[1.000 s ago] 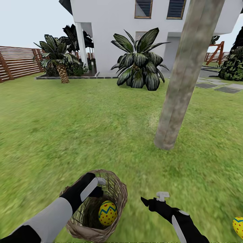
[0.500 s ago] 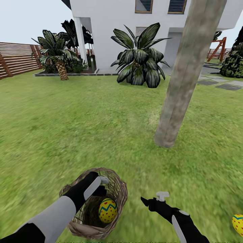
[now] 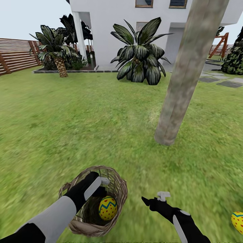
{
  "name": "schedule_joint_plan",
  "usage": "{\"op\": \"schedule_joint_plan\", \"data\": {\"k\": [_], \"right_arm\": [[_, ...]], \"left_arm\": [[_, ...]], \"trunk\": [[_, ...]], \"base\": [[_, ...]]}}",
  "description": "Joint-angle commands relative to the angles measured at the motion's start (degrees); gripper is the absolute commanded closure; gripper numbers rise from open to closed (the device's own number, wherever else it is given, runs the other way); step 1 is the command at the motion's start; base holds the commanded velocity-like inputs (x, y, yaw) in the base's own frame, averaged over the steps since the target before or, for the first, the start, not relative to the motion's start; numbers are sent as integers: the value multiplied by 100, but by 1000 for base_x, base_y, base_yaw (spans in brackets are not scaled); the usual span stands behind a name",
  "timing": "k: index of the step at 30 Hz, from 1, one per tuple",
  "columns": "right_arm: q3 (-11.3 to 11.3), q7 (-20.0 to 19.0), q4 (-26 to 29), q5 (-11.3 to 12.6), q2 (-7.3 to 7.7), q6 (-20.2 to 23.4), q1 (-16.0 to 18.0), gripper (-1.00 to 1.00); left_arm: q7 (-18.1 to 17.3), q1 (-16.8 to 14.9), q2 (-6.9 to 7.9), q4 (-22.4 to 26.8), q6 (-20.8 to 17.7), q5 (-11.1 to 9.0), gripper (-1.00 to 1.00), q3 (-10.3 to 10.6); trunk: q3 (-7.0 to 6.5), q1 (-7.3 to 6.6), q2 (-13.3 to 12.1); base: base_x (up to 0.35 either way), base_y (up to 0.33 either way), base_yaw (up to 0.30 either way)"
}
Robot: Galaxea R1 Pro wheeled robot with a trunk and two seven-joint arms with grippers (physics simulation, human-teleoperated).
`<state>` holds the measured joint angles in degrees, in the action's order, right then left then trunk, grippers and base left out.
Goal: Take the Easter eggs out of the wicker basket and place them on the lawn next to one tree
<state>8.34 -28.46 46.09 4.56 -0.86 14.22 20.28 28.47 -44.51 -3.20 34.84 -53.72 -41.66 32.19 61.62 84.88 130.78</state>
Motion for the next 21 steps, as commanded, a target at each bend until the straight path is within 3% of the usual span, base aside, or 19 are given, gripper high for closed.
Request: {"op": "schedule_joint_plan", "data": {"k": [1,9,21], "right_arm": [[27,-28,6,49,-5,55,2,-100],[36,-28,6,52,-3,55,2,-100],[36,-28,6,45,-2,55,2,-100]], "left_arm": [[54,-5,4,6,-9,-60,-100,25],[69,-5,22,13,-2,-82,-100,31],[73,-5,30,31,69,-49,-100,33]], "trunk": [[14,-1,2],[89,-1,2],[417,262,483]], "base": [[0,0,0],[0,0,0],[0,0,0]]}}
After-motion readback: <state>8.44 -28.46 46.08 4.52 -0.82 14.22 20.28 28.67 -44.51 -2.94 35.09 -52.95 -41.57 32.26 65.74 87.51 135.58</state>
